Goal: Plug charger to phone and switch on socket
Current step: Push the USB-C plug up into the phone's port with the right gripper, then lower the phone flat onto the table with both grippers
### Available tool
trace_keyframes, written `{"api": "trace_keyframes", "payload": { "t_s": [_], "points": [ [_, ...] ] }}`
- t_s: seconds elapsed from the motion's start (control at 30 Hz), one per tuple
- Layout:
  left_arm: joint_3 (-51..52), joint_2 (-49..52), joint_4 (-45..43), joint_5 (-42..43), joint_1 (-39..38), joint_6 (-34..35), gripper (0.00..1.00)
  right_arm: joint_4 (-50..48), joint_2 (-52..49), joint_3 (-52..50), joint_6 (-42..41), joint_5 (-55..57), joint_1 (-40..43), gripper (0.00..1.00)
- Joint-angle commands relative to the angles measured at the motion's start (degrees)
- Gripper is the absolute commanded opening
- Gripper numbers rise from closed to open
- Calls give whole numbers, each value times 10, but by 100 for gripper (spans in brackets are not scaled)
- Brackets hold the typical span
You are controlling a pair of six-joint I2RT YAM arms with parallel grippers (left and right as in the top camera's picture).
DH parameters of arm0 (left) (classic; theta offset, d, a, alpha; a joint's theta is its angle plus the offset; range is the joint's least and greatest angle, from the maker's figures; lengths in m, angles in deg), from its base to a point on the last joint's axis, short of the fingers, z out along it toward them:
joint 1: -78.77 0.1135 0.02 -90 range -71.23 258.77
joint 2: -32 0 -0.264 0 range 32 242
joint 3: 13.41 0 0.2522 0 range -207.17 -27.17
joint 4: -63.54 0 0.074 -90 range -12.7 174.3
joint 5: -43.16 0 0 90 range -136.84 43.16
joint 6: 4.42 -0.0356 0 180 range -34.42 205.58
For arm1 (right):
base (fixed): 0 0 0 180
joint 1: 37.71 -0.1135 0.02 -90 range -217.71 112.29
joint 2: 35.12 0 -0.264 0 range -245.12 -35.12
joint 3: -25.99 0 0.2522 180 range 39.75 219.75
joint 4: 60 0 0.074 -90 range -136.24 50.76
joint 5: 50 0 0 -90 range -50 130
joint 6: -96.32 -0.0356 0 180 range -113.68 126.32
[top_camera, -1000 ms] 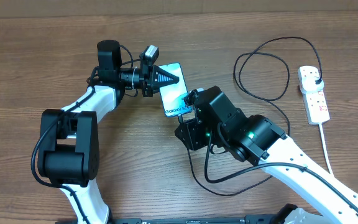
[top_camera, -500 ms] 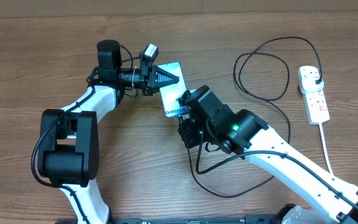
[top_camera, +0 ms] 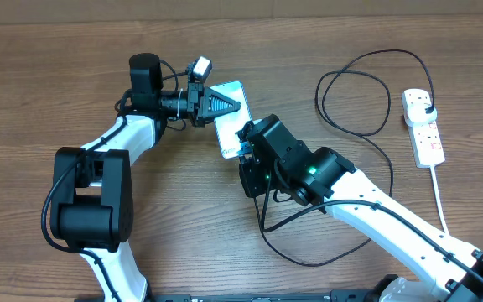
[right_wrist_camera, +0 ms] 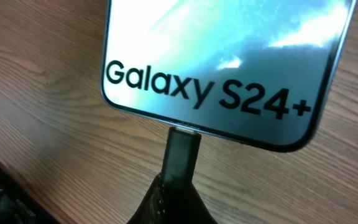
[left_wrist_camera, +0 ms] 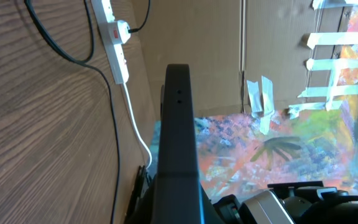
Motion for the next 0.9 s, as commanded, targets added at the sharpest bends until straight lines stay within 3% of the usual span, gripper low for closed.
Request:
{"api": "trace_keyframes", "payload": {
  "t_s": [0.0, 0.7, 0.87],
  "points": [
    [-7, -1, 0, 31, -17, -30, 4, -46, 4, 10, 15, 19, 0, 4],
    [37, -3, 11, 32, -45, -72, 4, -106, 4, 37, 28, 46, 7, 4],
    [37, -3, 4, 26, -45, -73, 4, -94, 4, 37, 28, 46, 7, 22]
  ]
}}
